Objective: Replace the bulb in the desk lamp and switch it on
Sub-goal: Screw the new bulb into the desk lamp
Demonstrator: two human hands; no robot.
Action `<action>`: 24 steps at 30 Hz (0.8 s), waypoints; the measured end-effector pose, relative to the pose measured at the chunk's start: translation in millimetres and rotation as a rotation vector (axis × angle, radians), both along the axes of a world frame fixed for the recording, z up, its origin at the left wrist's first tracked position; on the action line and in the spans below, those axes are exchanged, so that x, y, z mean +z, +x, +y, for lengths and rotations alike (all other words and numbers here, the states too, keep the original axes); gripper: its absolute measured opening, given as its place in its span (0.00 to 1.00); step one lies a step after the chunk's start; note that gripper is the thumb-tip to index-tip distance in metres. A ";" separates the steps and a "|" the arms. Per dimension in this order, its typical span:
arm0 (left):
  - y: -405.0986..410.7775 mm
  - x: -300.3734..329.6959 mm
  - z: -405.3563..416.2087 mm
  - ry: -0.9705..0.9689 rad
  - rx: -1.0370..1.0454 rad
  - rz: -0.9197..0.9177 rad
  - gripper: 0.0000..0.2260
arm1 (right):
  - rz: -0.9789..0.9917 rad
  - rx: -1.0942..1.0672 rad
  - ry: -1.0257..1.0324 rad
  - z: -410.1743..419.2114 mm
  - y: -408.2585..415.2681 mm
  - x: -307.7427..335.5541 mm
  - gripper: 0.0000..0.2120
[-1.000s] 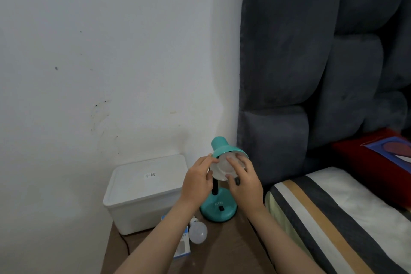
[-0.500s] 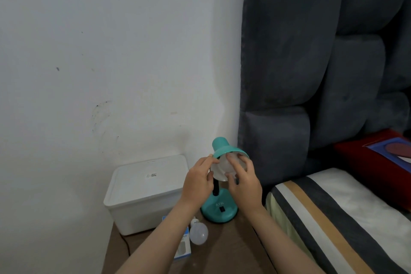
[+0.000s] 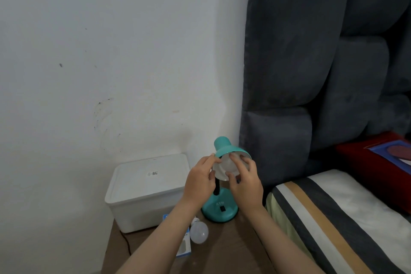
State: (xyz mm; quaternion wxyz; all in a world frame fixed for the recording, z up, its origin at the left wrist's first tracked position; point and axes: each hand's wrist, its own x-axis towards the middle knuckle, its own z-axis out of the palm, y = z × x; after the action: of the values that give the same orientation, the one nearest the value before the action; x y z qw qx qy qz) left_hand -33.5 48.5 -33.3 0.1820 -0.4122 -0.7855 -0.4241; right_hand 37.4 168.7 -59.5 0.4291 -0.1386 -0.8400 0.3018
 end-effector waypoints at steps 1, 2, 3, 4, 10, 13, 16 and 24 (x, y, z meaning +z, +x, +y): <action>-0.4 -0.2 0.3 -0.001 0.000 0.002 0.18 | -0.003 -0.017 -0.036 -0.9 -0.8 0.5 0.23; -0.8 -0.6 0.7 -0.002 0.000 0.005 0.17 | -0.005 -0.037 -0.076 -2.1 -1.2 1.4 0.22; -1.0 -0.7 1.0 -0.002 0.000 0.004 0.17 | -0.006 -0.054 -0.109 -3.2 -1.6 2.2 0.22; -0.8 -0.9 1.2 -0.001 0.000 -0.001 0.17 | -0.007 -0.065 -0.129 -4.5 -1.7 2.8 0.22; 1.2 3.7 -0.7 0.007 -0.022 -0.063 0.17 | -0.021 -0.054 -0.148 -9.9 0.7 10.5 0.22; 8.3 5.9 -6.7 0.038 -0.062 -0.171 0.17 | 0.005 -0.044 -0.103 -13.7 6.5 10.0 0.23; 18.7 0.5 -22.4 0.061 0.002 -0.218 0.16 | 0.105 -0.026 -0.010 -26.5 16.3 0.4 0.19; -4.3 -41.3 -121.8 -0.001 0.359 -0.249 0.15 | 0.058 0.295 0.147 -84.9 -11.5 -18.5 0.08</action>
State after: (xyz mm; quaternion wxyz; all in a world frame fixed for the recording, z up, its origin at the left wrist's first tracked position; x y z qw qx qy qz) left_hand -37.8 -73.3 -74.7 0.1560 -0.2102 -0.8631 -0.4320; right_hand 25.9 83.7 -77.9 0.4133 0.0271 -0.8583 0.3030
